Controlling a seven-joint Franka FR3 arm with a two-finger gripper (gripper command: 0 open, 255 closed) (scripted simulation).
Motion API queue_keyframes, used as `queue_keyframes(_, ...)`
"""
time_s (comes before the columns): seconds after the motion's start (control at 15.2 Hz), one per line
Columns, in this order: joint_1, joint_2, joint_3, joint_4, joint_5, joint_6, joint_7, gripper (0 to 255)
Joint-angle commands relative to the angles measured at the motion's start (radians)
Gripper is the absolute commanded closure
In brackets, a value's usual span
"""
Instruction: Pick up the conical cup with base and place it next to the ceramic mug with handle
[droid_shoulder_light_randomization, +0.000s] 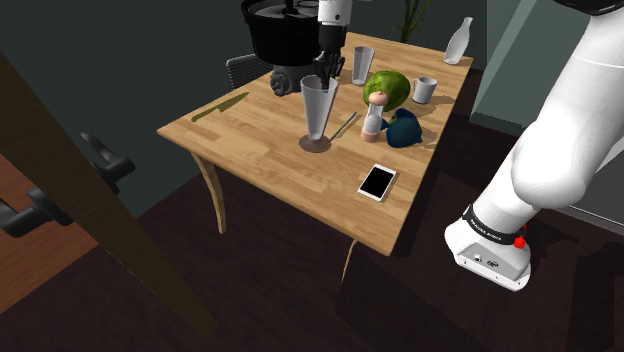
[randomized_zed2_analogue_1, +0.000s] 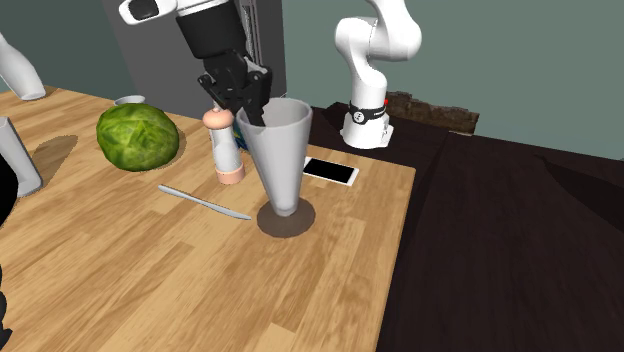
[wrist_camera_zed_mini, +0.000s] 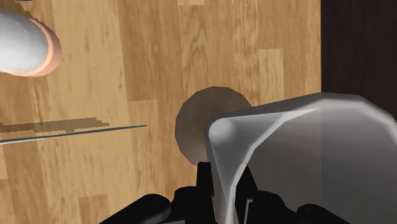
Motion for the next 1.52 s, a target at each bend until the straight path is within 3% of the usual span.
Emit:
queue_keyframes(0.0, -0.001, -0.004, -0.001, 0.025, -0.002, -0.028, 0.004, 255)
queue_keyframes(1.45, -0.010, 0.007, -0.006, 0.333, -0.004, -0.322, 0.054, 255)
